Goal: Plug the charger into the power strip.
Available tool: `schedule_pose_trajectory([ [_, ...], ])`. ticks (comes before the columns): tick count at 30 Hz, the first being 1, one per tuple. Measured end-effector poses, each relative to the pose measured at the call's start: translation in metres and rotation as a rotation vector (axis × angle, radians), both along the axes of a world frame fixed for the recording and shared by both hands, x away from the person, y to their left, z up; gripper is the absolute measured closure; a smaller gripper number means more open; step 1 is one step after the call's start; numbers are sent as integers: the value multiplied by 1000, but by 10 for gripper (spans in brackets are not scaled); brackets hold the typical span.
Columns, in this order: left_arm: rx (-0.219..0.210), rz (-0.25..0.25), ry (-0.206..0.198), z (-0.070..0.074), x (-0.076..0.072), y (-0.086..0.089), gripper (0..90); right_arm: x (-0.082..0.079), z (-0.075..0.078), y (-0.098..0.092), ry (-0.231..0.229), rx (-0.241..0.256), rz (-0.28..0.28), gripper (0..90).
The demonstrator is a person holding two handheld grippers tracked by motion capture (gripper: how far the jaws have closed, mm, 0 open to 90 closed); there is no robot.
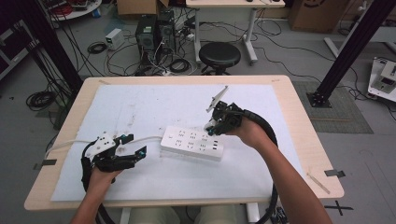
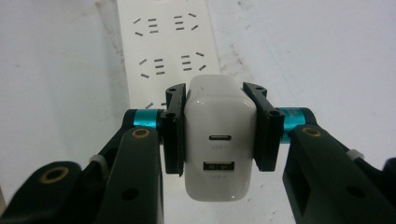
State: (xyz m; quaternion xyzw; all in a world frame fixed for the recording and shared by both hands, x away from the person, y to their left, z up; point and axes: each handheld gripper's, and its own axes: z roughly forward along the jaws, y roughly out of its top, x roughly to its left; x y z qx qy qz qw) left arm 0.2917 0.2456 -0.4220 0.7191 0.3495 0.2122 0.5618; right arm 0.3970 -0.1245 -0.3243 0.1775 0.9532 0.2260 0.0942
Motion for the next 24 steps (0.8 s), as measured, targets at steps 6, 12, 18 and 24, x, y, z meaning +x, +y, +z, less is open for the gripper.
schedule_pose_trajectory([
  [6, 0, 0, -1, 0, 0, 2, 248, 10, -8, 10, 57, -41, 51, 632],
  [12, 2, 1, -1, 0, 0, 4, 248, 16, -18, 16, 93, -87, 79, 632],
  [18, 0, 1, 3, -1, 0, 4, 248, 21, -23, 23, 113, -128, 96, 632],
  [24, 2, 1, 1, -1, 1, 5, 248, 23, -28, 32, 113, -186, 125, 632],
])
